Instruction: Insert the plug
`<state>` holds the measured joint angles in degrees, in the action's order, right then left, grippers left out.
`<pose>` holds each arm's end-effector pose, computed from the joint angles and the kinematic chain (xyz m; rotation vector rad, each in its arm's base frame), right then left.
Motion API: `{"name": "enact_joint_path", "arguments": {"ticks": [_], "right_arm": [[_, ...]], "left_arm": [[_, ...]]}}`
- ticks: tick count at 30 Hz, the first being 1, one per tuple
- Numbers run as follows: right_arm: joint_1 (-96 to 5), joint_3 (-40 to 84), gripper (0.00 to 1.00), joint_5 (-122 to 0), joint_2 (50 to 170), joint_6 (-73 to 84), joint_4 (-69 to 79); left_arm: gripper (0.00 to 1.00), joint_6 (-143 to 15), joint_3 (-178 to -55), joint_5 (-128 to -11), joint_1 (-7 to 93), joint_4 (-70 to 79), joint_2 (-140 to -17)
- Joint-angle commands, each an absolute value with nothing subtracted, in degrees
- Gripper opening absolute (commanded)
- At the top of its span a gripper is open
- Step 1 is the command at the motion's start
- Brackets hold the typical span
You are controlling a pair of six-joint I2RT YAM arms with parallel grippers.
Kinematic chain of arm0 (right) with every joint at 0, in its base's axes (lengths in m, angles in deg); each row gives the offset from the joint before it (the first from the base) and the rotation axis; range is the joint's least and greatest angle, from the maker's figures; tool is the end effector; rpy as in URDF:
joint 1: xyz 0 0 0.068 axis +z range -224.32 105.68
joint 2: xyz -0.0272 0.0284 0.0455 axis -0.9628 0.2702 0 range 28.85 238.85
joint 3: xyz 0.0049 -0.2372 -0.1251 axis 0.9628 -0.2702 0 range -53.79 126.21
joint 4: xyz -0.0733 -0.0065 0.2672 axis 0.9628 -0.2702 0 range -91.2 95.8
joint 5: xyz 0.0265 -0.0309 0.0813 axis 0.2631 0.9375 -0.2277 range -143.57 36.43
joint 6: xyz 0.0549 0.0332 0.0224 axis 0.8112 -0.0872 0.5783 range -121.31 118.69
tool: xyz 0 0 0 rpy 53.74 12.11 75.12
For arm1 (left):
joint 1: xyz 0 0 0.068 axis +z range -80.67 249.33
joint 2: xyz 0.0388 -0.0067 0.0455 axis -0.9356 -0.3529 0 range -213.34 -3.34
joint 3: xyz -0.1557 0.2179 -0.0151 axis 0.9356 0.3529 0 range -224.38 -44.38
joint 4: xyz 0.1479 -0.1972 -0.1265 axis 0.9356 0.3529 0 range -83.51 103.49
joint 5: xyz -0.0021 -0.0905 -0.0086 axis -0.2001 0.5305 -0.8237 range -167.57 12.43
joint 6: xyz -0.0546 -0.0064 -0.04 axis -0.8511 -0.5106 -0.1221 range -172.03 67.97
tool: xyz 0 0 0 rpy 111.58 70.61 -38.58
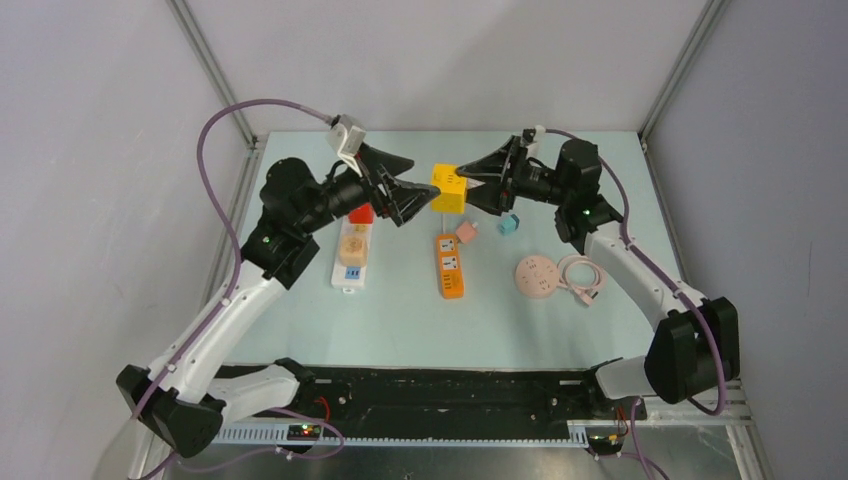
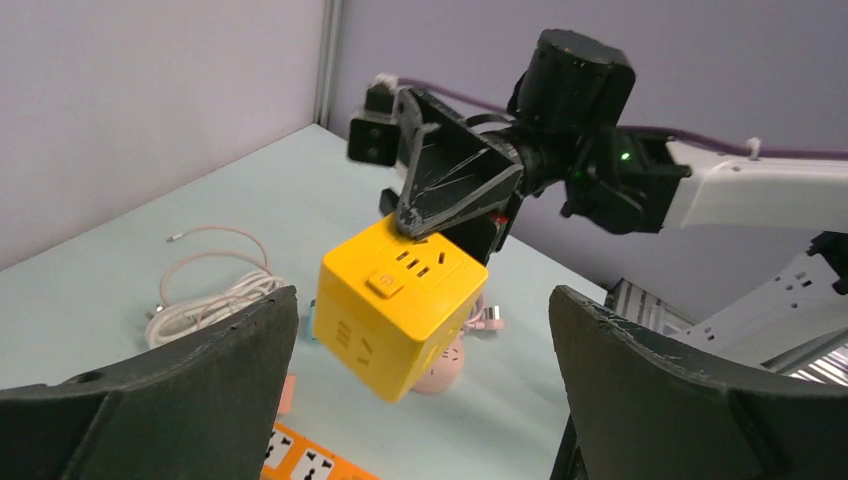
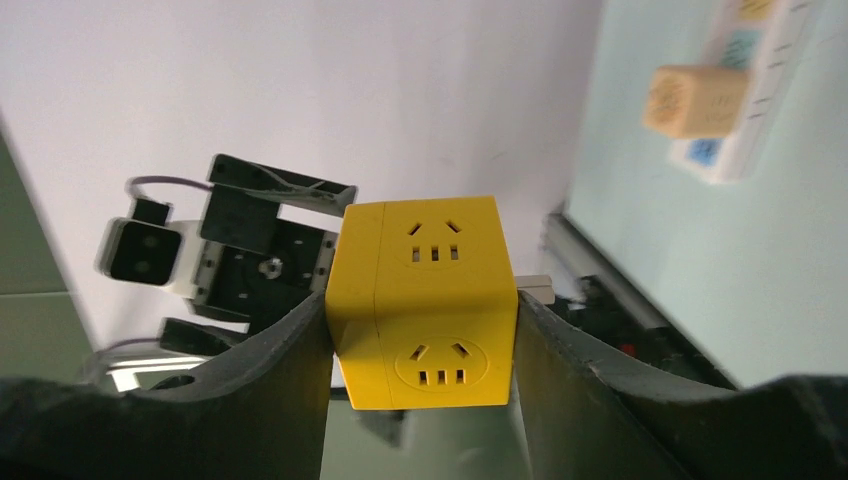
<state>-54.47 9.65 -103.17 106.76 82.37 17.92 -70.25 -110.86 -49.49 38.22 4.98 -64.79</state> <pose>0.3088 0.1557 0.3553 0.2860 2.0368 1.9552 0.2203 -0.1629 0.4379 0.5874 1.4458 -1.0446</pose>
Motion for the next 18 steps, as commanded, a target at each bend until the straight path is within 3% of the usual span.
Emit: {"name": "enact_joint_path", "arguments": {"ticks": [1,13,18], "right_arm": [[-52.88,12.44,0.36,-106.71,108.33,99.66,32.70],[-52.81,14.74,0.35,-108.65,110.02,105.91,37.66],[-52.25,14.85,0.35,-110.09,110.41,106.48,38.23]], "left_arm": [[0.98,-72.15,-114.51,-44.13,37.98,2.10,-67.45],[0.98,-68.52,-113.59,-39.66,38.19,2.17,-68.21],[0.98,-71.79,-116.58,-32.24,40.44,2.61,-71.32]]}}
